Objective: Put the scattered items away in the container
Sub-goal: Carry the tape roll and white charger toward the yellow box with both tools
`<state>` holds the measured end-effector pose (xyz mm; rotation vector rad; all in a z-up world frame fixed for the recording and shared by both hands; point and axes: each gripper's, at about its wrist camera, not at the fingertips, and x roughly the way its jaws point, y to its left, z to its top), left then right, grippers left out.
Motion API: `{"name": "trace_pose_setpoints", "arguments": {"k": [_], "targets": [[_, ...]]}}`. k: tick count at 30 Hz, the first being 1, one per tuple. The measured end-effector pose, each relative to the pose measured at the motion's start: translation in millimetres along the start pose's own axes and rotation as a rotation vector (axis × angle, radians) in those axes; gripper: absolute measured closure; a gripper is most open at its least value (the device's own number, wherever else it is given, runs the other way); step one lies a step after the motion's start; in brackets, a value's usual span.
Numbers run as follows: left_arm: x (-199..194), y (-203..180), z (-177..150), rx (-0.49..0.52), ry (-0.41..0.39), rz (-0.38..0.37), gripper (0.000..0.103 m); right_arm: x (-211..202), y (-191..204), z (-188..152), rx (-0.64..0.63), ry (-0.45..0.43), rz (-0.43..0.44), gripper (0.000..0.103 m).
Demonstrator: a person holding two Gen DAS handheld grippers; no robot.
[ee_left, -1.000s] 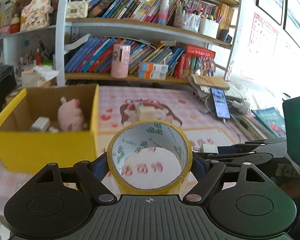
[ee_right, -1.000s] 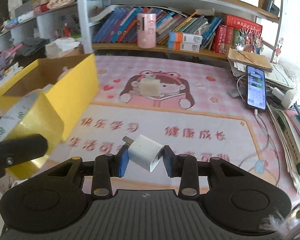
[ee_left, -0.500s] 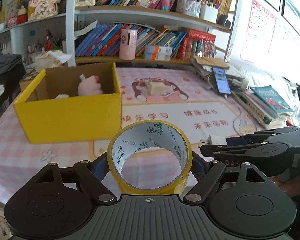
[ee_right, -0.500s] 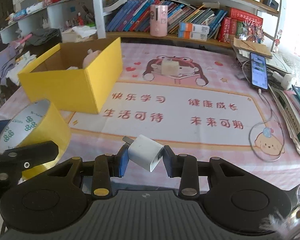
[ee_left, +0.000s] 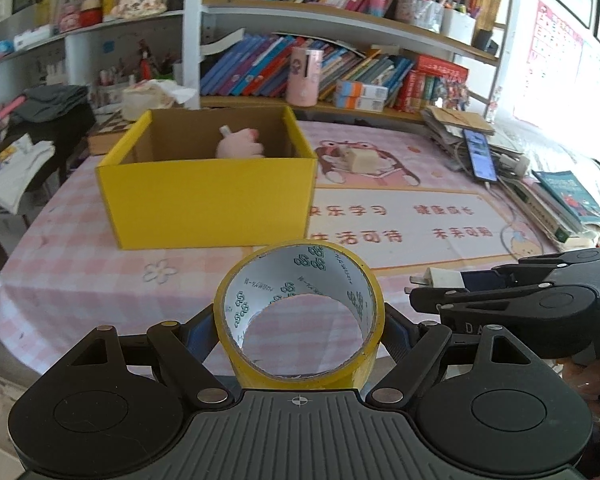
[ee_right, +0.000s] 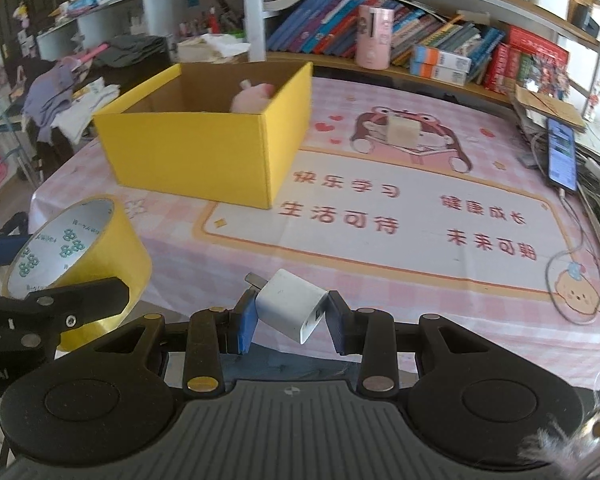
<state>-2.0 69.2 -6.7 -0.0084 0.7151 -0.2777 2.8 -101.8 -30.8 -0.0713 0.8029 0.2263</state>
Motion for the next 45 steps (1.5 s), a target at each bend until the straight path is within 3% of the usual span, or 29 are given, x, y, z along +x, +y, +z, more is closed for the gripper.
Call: {"name": "trace_pose_setpoints", "arguments": {"k": [17,27,37,45], "targets": [[-19.6,46.1,4.5,-0.064,-0.058,0.116,0.02,10.2,56.4,22.7,-0.133,-0.033,0.126,0.069],[-11.6,66.2,22.4,-0.063,-0.064,0.16,0.02,31.2,72.3,47.4,-0.17,-0.056,0.195,0.069],[9.9,82.5,77.6,-0.027,-0.138,0.196,0.02,55.2,60.8,113.7,-0.155,-0.176,0.227,0.069],[49.7,88.1,124.7,0.05,-0.146,0.218,0.02,91.6,46.4,164.7,-0.177,-0.186,0.229,0.069]]}}
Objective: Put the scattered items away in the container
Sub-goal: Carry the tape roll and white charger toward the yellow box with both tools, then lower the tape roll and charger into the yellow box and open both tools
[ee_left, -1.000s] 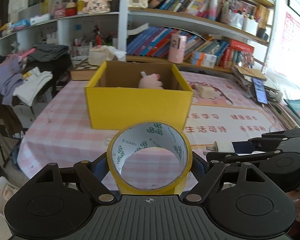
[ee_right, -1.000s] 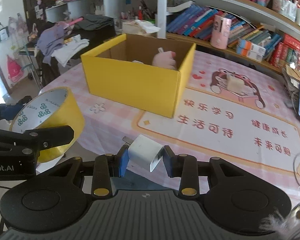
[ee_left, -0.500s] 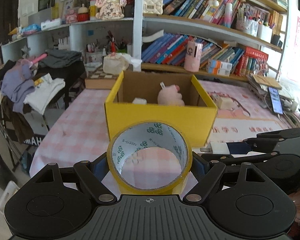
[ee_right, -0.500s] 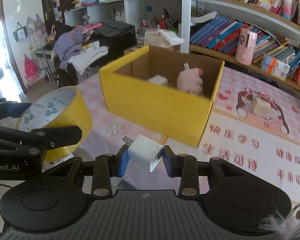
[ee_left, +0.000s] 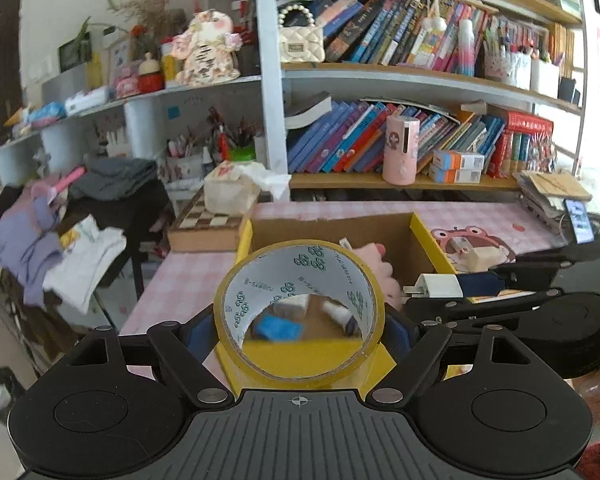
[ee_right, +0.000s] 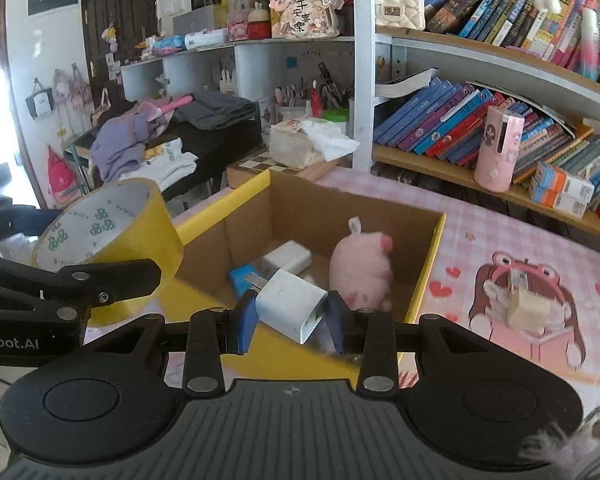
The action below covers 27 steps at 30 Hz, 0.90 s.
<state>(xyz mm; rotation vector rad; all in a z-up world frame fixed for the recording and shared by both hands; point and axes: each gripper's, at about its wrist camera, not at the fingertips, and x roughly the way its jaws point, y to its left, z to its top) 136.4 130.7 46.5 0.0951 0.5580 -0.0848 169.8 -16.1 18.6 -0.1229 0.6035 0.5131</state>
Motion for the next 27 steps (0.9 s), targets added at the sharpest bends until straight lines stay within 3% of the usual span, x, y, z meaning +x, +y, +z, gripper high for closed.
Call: {"name": "trace_pose_setpoints", "arguments": {"k": [3,10,21,27], "targets": [[25.8,-1.9,15.1,0.037,0.016,-0.006,0.02,22.5,-9.6,10.2,-0.046,0.03,-0.002,0.069],[100.9,-0.1,42.6,0.106,0.153,-0.157,0.02,87.2,-36.7,21.4,-0.145,0.187,0.056,0.068],[195.9,-11.9,50.1,0.168,0.361,-0.175,0.019,127.5,-37.5,17.4,-0.335,0.294,0.095,0.068],[224.6,-14.0,50.8,0.162,0.418,-0.161,0.019,137.9,-36.5,20.6,-0.375,0.309,0.123,0.068]]}}
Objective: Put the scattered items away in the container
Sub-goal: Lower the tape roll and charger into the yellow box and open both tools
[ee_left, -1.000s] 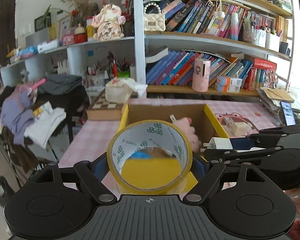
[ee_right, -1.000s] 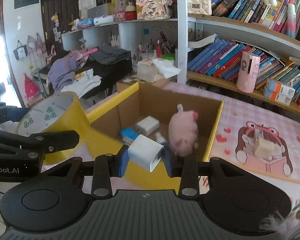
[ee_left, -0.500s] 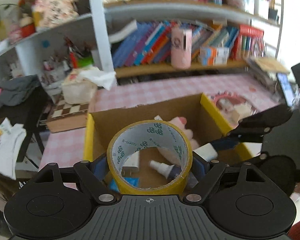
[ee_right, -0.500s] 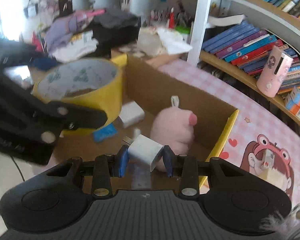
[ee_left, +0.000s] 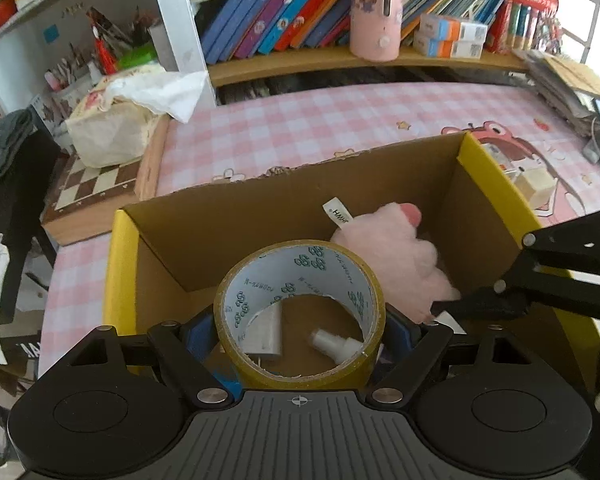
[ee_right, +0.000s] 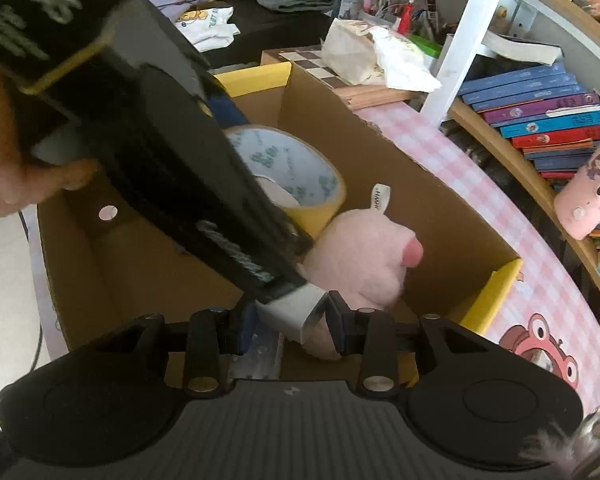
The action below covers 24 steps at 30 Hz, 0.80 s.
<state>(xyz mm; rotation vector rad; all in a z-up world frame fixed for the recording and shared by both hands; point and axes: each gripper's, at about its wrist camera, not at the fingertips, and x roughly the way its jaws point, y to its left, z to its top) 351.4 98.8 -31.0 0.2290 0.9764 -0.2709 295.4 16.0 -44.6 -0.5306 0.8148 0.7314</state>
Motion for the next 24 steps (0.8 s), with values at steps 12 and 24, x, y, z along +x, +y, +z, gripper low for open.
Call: {"name": "trace_pose_setpoints", "arguments": {"k": [12,24], "targets": [[9.1,-0.7,2.2,-0.013,0.04,0.039,0.015,3.4,-5.0,3.8,0.038,-0.032,0.043,0.06],[-70.5,-12.3,-15.6,-0.048,-0.171,0.078,0.012,-37.1,-2.3,-12.1,0.119,-0.115,0.002,0.044]]}}
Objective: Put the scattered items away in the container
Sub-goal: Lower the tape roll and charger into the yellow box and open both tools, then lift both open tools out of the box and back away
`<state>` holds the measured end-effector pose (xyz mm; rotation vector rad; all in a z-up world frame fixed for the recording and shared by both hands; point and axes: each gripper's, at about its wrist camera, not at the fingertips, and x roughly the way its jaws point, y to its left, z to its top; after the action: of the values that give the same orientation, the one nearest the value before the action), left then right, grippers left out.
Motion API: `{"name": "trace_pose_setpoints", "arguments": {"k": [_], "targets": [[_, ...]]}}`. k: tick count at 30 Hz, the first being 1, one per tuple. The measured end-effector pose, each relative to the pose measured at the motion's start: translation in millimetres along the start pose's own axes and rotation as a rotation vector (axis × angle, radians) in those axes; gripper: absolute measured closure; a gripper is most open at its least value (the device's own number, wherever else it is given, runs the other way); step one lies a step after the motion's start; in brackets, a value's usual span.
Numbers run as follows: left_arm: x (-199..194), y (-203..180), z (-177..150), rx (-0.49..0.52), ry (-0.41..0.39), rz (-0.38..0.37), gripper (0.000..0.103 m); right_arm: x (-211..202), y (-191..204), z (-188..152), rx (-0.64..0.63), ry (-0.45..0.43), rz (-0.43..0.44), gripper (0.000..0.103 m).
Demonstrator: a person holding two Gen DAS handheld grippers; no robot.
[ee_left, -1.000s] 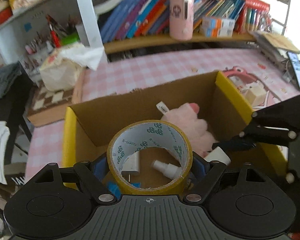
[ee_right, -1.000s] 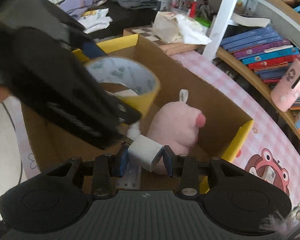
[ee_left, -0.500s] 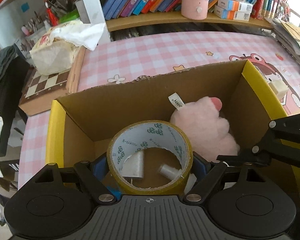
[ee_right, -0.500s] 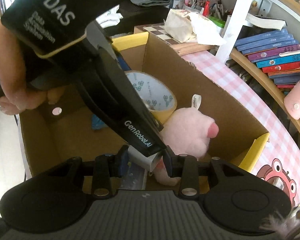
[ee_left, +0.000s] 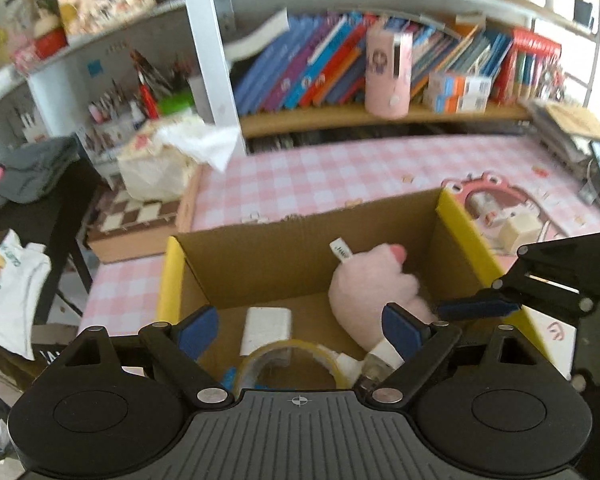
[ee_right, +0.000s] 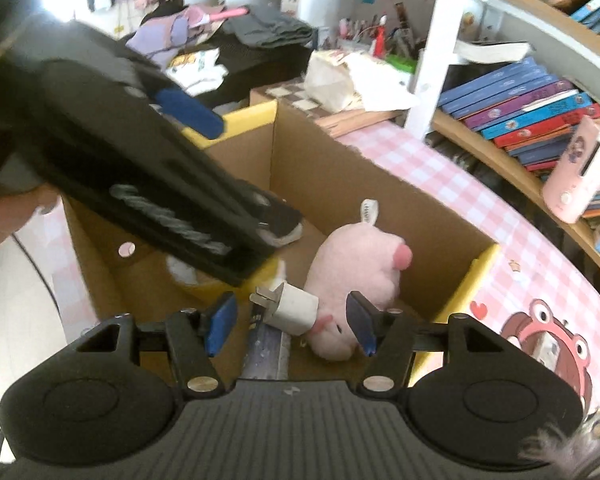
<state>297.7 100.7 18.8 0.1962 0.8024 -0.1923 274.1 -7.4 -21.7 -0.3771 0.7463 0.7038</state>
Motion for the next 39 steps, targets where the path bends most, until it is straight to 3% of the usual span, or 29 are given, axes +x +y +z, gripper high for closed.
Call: {"name": "trace_pose_setpoints", "arguments": {"k": [13,23,31,39], "targets": [[-98.2,-12.6,-54.3,-0.069,-0.172,0.087,0.009,-77.8,32.4,-20.7,0.101,-0.176,-0.111,0.04],[-147.3,-26.2,-116.3,-0.157,-0.233,0.135,0.008,-132.3,70.7,-66.0,0.189,-0.261,-0.242,0.032],[-176.4,-49.9,-155.1,-0.177,-0.234,0.142,0.008,-166.6,93.1,-109.1,0.224,-0.255,-0.332,0.027],[-189.1,-75.5,-180.9,-0.195,-0.211,0.163,0.003,-176.2,107.5,-143.7,0.282,-0.184,-0.387,0.006]]}}
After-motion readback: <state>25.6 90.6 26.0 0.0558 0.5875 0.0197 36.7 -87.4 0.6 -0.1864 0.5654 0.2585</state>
